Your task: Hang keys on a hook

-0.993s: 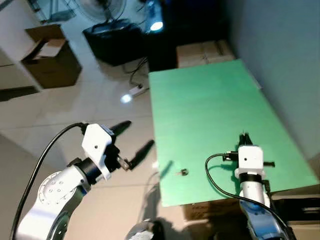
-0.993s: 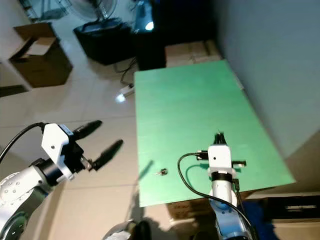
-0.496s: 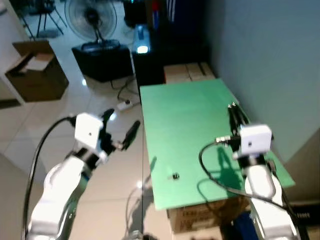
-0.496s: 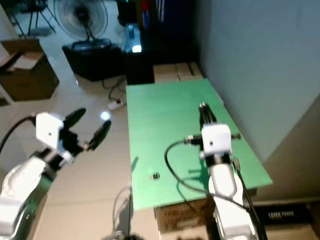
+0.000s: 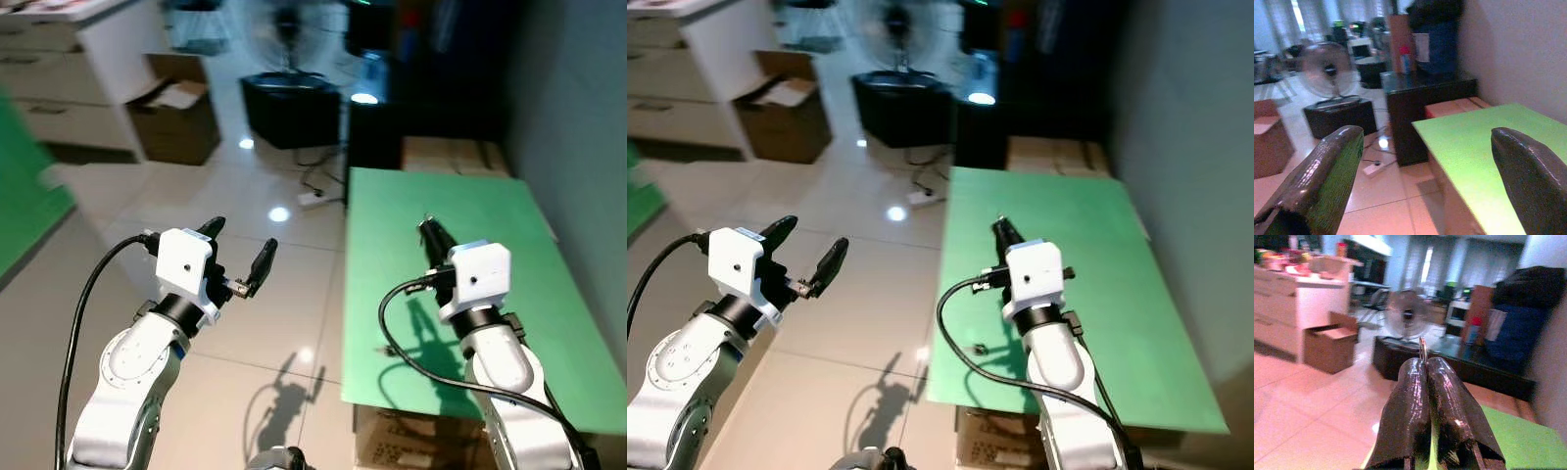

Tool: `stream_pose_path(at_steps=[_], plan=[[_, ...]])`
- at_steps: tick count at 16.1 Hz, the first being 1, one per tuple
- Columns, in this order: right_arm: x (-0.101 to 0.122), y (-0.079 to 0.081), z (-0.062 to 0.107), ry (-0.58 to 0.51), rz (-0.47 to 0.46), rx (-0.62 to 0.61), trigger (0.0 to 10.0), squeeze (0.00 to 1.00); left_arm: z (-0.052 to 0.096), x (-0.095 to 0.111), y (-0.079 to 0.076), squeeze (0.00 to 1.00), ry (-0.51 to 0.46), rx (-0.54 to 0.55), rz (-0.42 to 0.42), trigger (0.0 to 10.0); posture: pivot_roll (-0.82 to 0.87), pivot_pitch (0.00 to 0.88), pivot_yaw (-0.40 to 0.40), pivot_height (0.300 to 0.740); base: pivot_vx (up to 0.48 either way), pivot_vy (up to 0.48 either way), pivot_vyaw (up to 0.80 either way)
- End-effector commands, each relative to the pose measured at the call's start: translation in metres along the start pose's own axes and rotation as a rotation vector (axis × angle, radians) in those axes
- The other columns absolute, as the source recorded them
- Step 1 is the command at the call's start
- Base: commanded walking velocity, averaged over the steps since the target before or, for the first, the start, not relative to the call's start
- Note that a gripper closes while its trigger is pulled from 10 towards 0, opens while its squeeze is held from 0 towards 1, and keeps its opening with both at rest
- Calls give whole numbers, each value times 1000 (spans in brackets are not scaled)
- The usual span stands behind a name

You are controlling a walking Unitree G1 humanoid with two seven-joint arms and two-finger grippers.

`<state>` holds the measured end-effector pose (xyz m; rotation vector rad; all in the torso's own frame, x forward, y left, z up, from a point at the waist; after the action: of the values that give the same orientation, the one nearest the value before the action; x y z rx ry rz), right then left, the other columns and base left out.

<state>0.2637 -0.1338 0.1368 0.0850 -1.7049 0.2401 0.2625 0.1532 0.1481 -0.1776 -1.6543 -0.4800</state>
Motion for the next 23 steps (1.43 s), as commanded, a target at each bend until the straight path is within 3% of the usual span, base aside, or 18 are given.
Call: stream_pose_path(at_steps=[1, 10, 23], plan=[[-1, 6, 2, 20, -29, 34, 10000, 0, 1, -1, -1, 0, 12, 12, -10, 10000, -30, 0, 67, 740, 0, 0, 800], [-4, 10, -1, 64, -57, 97, 10000, 0, -1, 10, -3, 0, -43, 38, -37, 10000, -6, 0, 51, 740, 0, 0, 800], [-14, 9, -4, 108, -81, 160, 10000, 0, 3, 10, -12, 0, -35, 25, -53, 10000, 24, 0, 26, 740, 334, 0, 800]])
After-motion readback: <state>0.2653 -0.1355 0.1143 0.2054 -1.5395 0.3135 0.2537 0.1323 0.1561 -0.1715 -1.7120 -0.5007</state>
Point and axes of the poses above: a point about 5 cm out from each wrist's last joint towards the gripper, its own z axis pointing back from the gripper into the wrist, its own x axis along the axis of the wrist's last joint, y = z × x, the point moved 2 cm from there along -z, pointing out of the wrist towards the gripper, and after that the axes turned 6 degrees about -z, right-handed, at the moved point
